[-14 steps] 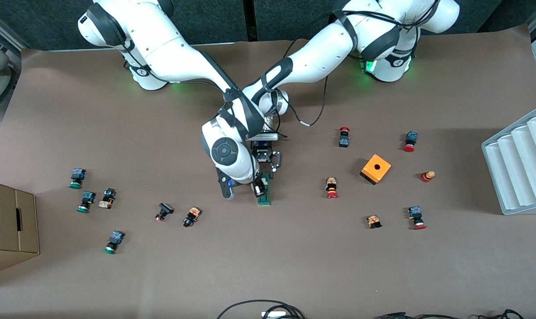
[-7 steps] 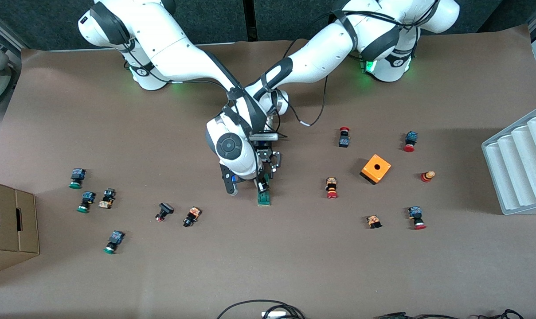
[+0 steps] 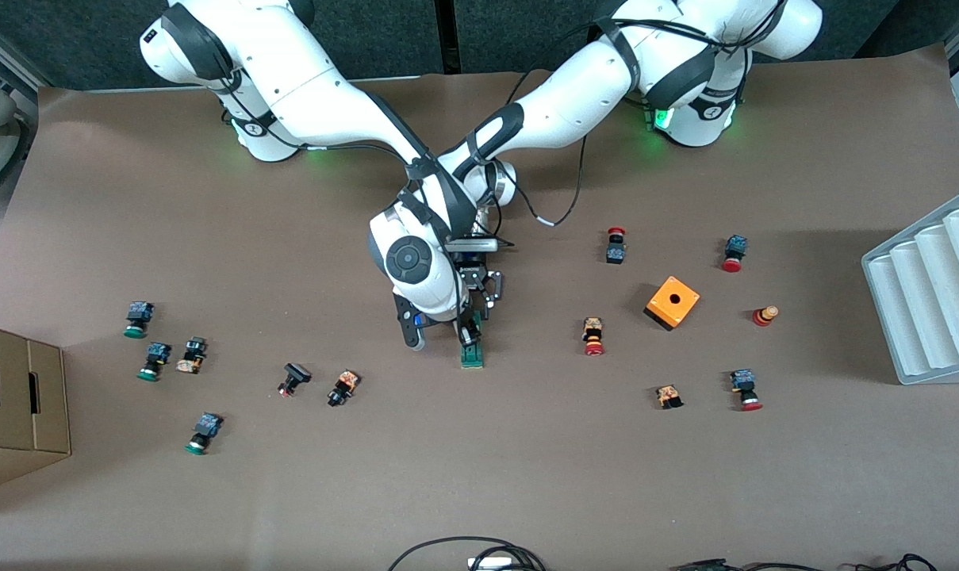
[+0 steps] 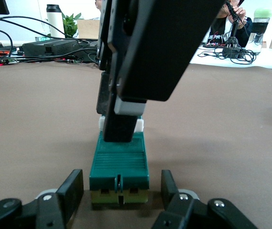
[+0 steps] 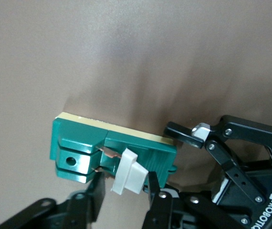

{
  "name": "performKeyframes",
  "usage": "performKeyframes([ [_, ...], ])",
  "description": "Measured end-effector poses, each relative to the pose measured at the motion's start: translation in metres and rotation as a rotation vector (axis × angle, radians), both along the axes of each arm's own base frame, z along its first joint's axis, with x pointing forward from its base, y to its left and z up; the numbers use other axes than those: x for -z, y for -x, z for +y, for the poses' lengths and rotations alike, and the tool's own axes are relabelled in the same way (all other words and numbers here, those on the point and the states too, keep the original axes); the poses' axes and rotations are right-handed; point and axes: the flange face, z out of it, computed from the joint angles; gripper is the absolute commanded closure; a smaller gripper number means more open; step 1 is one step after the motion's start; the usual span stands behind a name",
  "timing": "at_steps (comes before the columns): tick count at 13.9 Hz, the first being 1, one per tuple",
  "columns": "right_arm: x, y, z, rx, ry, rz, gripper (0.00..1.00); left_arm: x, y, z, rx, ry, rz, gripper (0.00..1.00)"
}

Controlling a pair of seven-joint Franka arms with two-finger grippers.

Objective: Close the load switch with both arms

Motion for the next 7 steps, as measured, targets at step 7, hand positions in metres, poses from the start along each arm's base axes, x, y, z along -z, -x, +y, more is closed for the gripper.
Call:
performKeyframes([
  [7,-0.0043,-0.0049,-0.0044,0.015,-0.01,-0.002,0.65,0.0001,0.0,0.0,0.0,0.0,0.0,0.27],
])
